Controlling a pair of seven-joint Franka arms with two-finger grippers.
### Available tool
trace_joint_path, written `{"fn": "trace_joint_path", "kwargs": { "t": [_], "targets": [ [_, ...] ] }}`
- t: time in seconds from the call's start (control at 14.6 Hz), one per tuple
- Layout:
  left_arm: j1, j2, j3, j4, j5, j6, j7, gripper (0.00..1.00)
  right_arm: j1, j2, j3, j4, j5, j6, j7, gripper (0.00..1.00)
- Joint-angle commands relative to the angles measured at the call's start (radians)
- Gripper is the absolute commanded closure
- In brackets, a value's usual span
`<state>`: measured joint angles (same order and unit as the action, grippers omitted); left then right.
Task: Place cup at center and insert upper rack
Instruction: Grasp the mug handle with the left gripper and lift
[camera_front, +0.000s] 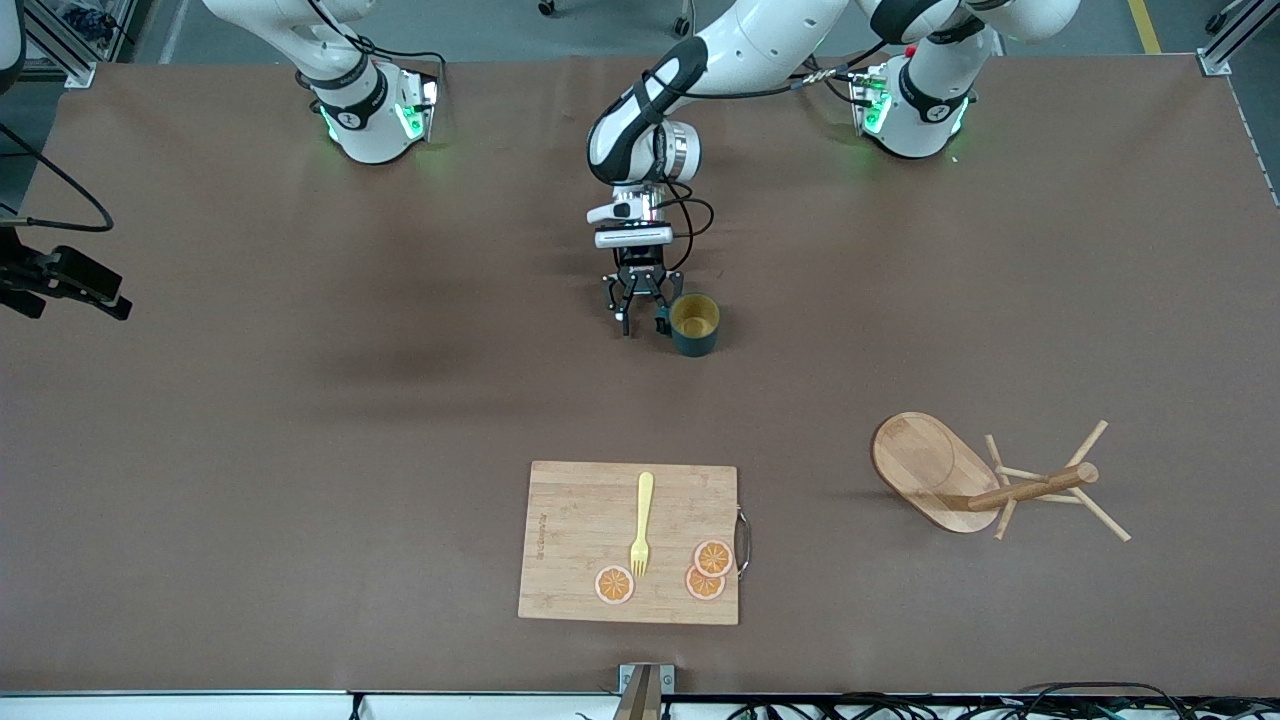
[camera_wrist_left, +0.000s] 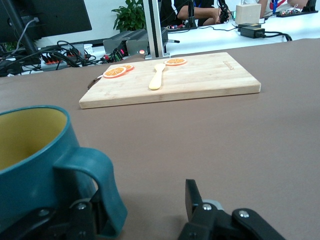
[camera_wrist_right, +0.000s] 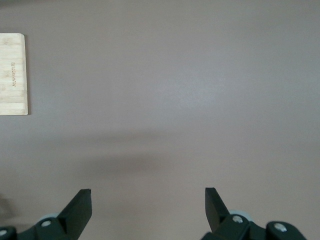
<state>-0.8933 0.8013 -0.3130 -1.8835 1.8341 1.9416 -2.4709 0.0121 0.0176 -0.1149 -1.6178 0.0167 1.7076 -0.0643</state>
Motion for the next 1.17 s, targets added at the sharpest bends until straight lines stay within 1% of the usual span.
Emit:
{"fn": "trace_joint_path", "kwargs": {
  "t": [0.0, 0.27, 0.41, 0.48, 0.55, 0.76, 0.82, 0.96, 1.1],
  "targets": [
    [-0.001, 0.012, 0.003, 0.018, 0.020, 0.013, -0.036, 0.56, -0.006, 0.012, 0.003, 0.013, -0.003, 0.001, -0.008, 0.00],
    [-0.001, 0.012, 0.005, 0.017, 0.020, 0.013, -0.048, 0.77, -0.008, 0.012, 0.003, 0.013, -0.003, 0.001, -0.008, 0.00],
    [-0.001, 0.010, 0.003, 0.017, 0.017, 0.011, -0.072, 0.88, -0.009, 0.012, 0.001, 0.015, -0.003, 0.001, -0.008, 0.00],
    [-0.001, 0.009, 0.003, 0.014, 0.017, 0.013, -0.091, 0.95, -0.011, 0.012, 0.001, 0.018, -0.003, 0.001, -0.008, 0.00],
    [-0.001, 0.006, 0.003, 0.015, 0.017, 0.013, -0.117, 1.00, -0.018, 0.012, 0.001, 0.018, -0.003, 0.000, -0.008, 0.00],
    [0.016, -0.014, 0.000, 0.015, 0.010, 0.057, -0.120, 1.00, -0.023, 0.012, 0.001, 0.019, -0.001, 0.000, -0.009, 0.00],
    [0.017, -0.036, 0.000, 0.014, 0.007, 0.062, -0.118, 1.00, -0.020, 0.012, 0.001, 0.019, -0.001, 0.000, -0.009, 0.00],
    [0.019, -0.069, -0.003, 0.017, -0.044, 0.066, -0.106, 1.00, -0.017, 0.012, 0.003, 0.019, -0.003, 0.000, -0.009, 0.00],
    [0.040, -0.129, -0.006, 0.017, -0.120, 0.124, -0.047, 1.00, -0.011, 0.012, 0.008, 0.024, -0.011, -0.002, -0.009, 0.00]
  ]
}}
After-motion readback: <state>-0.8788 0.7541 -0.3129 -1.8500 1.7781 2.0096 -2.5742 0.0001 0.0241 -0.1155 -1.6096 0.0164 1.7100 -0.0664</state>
